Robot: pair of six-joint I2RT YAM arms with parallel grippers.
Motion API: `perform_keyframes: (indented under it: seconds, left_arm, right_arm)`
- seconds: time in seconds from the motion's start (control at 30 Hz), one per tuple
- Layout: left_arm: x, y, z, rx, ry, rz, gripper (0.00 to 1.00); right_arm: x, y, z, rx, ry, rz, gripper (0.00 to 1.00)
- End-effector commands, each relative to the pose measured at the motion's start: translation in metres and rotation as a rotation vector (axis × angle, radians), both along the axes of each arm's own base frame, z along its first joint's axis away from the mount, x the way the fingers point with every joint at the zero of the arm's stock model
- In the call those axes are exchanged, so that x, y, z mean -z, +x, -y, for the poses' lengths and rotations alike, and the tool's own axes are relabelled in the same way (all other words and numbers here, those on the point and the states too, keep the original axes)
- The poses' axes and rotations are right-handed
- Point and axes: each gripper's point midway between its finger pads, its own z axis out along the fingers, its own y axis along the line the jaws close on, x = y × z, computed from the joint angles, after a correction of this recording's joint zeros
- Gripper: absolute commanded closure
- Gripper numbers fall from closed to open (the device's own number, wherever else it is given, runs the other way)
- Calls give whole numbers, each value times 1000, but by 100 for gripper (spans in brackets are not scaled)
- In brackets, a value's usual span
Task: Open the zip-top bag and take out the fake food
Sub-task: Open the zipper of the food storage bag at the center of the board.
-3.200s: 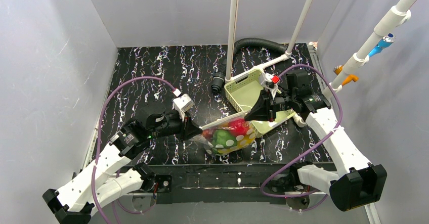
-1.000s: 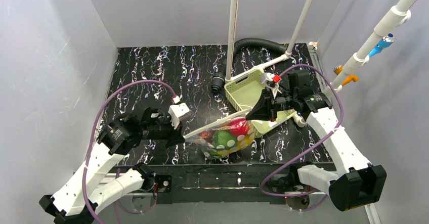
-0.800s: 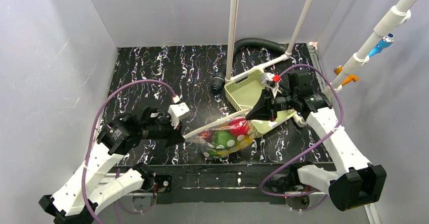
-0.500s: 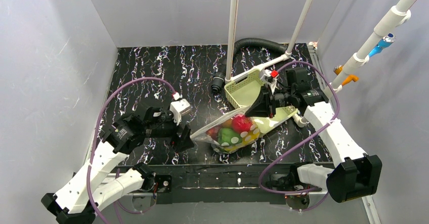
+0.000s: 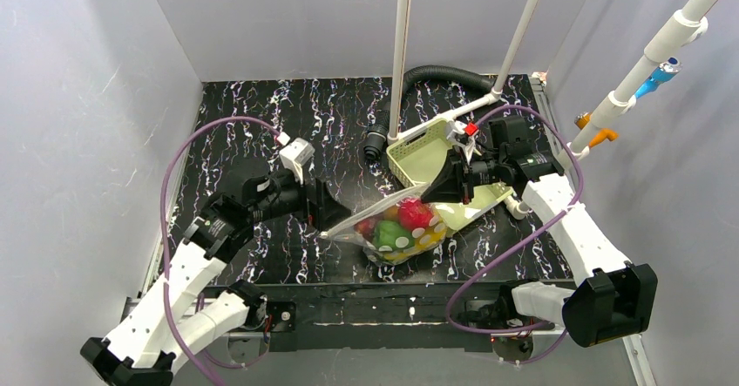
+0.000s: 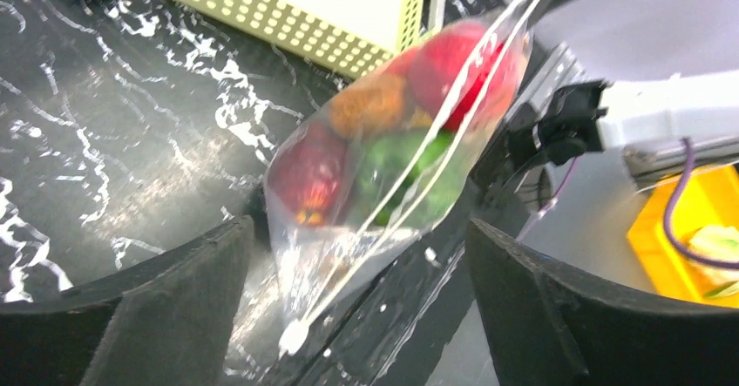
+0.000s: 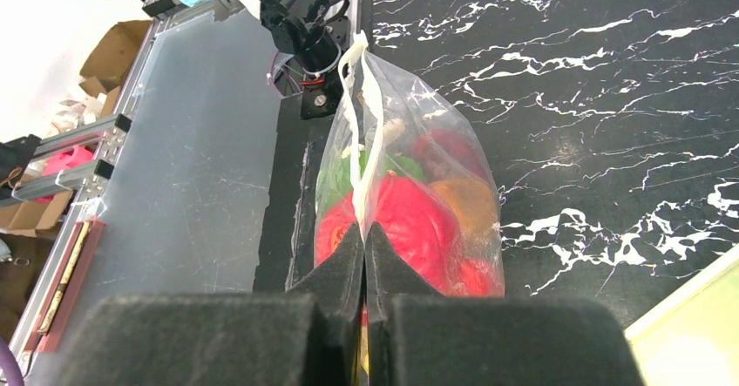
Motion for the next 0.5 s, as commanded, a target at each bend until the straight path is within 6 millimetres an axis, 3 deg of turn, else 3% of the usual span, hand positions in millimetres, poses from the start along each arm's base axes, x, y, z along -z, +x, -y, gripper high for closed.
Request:
perform_keyframes:
  seconds: [0.0, 0.1, 0.47]
  left_arm:
    - [-21, 16, 25, 41, -156, 11, 20]
    - [-19, 17, 38, 122, -167, 7, 28]
    - [-5, 14, 61, 253, -192, -10, 42]
  right_arm:
    - [-18, -10, -2, -52, 47, 63, 99]
    - [-19, -12, -2, -61, 53, 64, 99]
    - [-18, -14, -3, -68, 55, 61, 99]
